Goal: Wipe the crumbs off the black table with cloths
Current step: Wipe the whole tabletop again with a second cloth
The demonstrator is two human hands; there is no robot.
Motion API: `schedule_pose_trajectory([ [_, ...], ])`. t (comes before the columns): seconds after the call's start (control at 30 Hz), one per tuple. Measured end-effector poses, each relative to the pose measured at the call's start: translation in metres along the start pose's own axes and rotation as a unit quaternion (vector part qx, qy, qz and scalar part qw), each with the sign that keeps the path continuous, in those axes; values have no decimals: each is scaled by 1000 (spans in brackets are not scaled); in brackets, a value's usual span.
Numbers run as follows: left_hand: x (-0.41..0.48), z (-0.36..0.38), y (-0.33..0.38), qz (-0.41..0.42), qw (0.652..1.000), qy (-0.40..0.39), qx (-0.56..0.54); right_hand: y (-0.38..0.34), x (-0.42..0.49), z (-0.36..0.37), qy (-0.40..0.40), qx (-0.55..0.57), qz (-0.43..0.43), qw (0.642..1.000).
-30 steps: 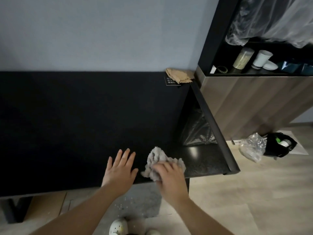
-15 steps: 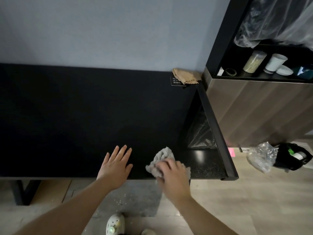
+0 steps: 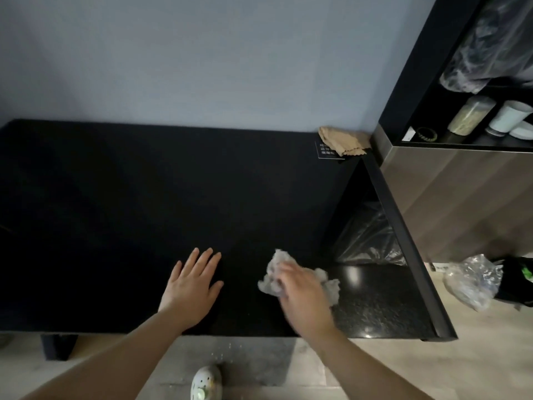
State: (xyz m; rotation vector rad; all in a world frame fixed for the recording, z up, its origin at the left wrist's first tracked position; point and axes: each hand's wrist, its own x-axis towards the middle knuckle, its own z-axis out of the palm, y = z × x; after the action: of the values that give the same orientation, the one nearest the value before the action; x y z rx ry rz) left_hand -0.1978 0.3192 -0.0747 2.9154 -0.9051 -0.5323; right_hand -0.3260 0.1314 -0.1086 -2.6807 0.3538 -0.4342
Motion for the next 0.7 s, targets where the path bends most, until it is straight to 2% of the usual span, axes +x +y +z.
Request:
schedule_pose_trajectory([
  [0.03,5,-4,-13,-10,1000,3,-6,13,8,-6,9,-30,32,999],
  [0.07,10,-7,-25,-21,1000,4,-10,27,16,-11,38,-55,110,992],
  [0.13,20,-12,-49,-41,999,2,-17,43,28,-19,131,-59,300,943],
  [0.17,24,-13,-59,-49,999,1,-22,41,34,-14,158,-55,363,916],
  [0.2,29,-15,-68,-56,998,3,-25,31,42,-5,164,-61,382,908],
  [0.27,38,-17,-83,-62,998,11,-29,-2,55,16,130,-86,309,938],
  [0.37,48,-21,-105,-62,998,13,-28,-68,58,47,27,-18,148,988],
  [0.47,58,-25,-125,-56,998,11,-6,-125,46,67,-91,44,-4,995],
  [0.53,64,-27,-136,-52,999,12,0,-117,55,65,-77,11,-80,994],
  [0.57,66,-28,-140,-49,999,11,3,-103,62,62,-41,-12,-73,996],
  [0.6,68,-27,-143,-45,999,10,7,-85,72,59,0,-35,-19,999],
  [0.63,69,-26,-146,-41,999,8,13,-68,81,52,35,-53,76,995],
  [0.7,69,-21,-149,-33,999,11,19,-48,99,46,93,-54,292,950],
])
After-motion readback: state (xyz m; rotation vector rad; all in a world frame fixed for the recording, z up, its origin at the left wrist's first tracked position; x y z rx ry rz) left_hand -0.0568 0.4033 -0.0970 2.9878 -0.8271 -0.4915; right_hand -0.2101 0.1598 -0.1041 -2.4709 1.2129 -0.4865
